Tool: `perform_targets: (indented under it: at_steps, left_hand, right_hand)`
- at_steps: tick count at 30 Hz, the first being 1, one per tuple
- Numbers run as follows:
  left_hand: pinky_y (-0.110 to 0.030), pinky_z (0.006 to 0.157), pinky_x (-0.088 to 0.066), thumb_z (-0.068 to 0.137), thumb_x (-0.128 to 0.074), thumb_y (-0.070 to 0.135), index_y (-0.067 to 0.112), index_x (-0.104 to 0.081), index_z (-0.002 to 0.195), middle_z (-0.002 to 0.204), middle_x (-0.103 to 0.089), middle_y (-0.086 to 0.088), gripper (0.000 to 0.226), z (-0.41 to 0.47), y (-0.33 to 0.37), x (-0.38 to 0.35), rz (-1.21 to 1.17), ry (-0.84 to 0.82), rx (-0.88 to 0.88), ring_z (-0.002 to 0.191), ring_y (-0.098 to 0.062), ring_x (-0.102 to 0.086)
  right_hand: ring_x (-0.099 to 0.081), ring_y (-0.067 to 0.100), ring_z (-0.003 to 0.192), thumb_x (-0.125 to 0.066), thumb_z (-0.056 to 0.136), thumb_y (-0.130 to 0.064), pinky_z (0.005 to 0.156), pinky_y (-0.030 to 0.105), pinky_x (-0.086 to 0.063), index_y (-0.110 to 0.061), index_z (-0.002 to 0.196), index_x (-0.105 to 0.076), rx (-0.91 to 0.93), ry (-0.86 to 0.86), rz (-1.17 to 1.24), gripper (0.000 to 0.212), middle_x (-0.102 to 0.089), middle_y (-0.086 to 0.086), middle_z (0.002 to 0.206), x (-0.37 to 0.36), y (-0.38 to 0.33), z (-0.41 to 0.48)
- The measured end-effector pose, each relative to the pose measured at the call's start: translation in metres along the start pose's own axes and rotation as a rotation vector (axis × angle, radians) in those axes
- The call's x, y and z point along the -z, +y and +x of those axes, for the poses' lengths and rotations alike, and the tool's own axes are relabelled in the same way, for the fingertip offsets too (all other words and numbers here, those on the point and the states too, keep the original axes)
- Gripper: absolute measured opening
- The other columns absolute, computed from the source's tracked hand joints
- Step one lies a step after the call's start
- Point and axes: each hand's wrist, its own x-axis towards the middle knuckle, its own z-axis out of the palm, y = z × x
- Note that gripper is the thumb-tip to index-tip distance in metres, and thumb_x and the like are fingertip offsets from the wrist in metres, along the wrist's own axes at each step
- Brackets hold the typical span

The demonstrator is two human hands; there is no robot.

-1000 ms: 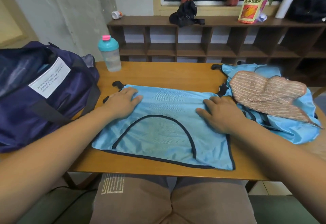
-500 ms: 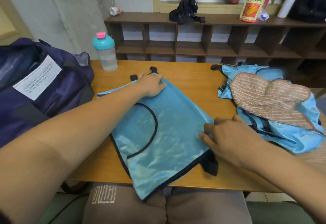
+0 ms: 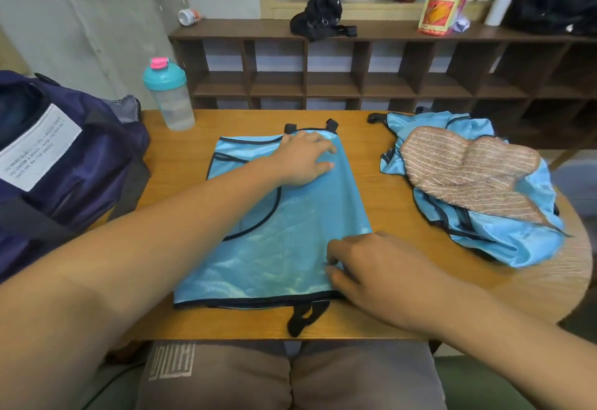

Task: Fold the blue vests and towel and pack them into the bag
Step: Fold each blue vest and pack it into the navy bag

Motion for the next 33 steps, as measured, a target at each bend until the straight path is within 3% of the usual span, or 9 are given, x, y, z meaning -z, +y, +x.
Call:
perform_targets:
  at_steps: [4,8,11,16,22,26,30,33]
  left_hand:
    - [-0.047,0.108,-0.034,0.101,-0.062,0.048,0.040,-0.062,0.125,0.127,-0.059,0.014,0.025,-0.061,-0.003,0.015,-0.083,0.075,-0.068,0.128,-0.014,-0.048]
    - [-0.034,0.098,-0.040,0.097,-0.071,0.041,0.038,-0.067,0.108,0.107,-0.061,0.019,0.012,-0.134,-0.006,0.029,-0.165,0.053,-0.147,0.106,-0.002,-0.052]
    - [-0.023,0.088,-0.045,0.096,-0.072,0.041,0.040,-0.067,0.104,0.099,-0.063,0.019,0.009,-0.181,-0.003,0.038,-0.175,-0.003,-0.165,0.100,-0.001,-0.054]
    - [-0.018,0.080,-0.043,0.093,-0.075,0.044,0.038,-0.068,0.100,0.095,-0.063,0.017,0.012,-0.237,0.003,0.041,-0.188,-0.065,-0.167,0.096,-0.007,-0.057]
    - [-0.025,0.079,-0.048,0.085,-0.067,0.068,0.042,-0.058,0.104,0.101,-0.054,0.020,0.034,-0.273,0.011,0.032,-0.057,-0.136,-0.203,0.096,0.000,-0.053]
    - [-0.028,0.076,-0.049,0.085,-0.061,0.057,0.041,-0.055,0.104,0.100,-0.053,0.018,0.025,-0.277,0.015,0.031,0.068,-0.113,-0.202,0.091,-0.003,-0.052]
    - [-0.035,0.074,-0.050,0.088,-0.053,0.042,0.037,-0.053,0.100,0.094,-0.052,0.014,0.013,-0.273,0.021,0.028,0.175,-0.099,-0.213,0.084,-0.009,-0.052]
    - [-0.038,0.072,-0.049,0.091,-0.049,0.036,0.036,-0.048,0.098,0.091,-0.050,0.012,0.007,-0.272,0.021,0.024,0.171,-0.096,-0.192,0.082,-0.010,-0.051]
  right_hand:
    - [-0.058,0.012,0.095,-0.050,0.104,-0.047,0.077,0.033,-0.048,-0.034,0.107,-0.058,0.120,0.121,0.116,0.016,-0.056,-0.014,0.099,-0.009,0.019,-0.009]
    - [-0.055,0.006,0.098,-0.056,0.101,-0.047,0.078,0.033,-0.051,-0.035,0.107,-0.061,0.201,0.126,0.161,0.014,-0.054,-0.017,0.101,-0.015,0.034,-0.018]
    - [-0.054,0.003,0.099,-0.060,0.099,-0.052,0.078,0.032,-0.052,-0.036,0.111,-0.063,0.226,0.117,0.160,0.020,-0.054,-0.019,0.104,-0.015,0.037,-0.024]
    - [-0.054,0.006,0.096,-0.062,0.096,-0.054,0.079,0.029,-0.050,-0.036,0.112,-0.062,0.290,0.083,0.067,0.024,-0.052,-0.018,0.104,-0.014,0.034,-0.025]
    - [-0.056,0.016,0.082,-0.056,0.095,-0.047,0.071,0.032,-0.046,-0.030,0.103,-0.060,0.325,0.054,-0.123,0.020,-0.052,-0.010,0.095,-0.015,0.024,-0.021]
    - [-0.056,0.021,0.070,-0.057,0.089,-0.034,0.062,0.032,-0.035,-0.027,0.095,-0.056,0.319,0.026,-0.219,0.010,-0.051,-0.007,0.087,-0.011,0.018,-0.016]
    - [-0.058,0.023,0.069,-0.065,0.082,-0.024,0.058,0.032,-0.032,-0.025,0.098,-0.055,0.293,-0.005,-0.259,0.019,-0.052,-0.005,0.087,-0.009,0.014,-0.010]
    - [-0.059,0.024,0.081,-0.059,0.086,-0.024,0.066,0.035,-0.042,-0.026,0.110,-0.051,0.264,-0.033,-0.260,0.025,-0.054,-0.003,0.095,-0.012,0.013,-0.006]
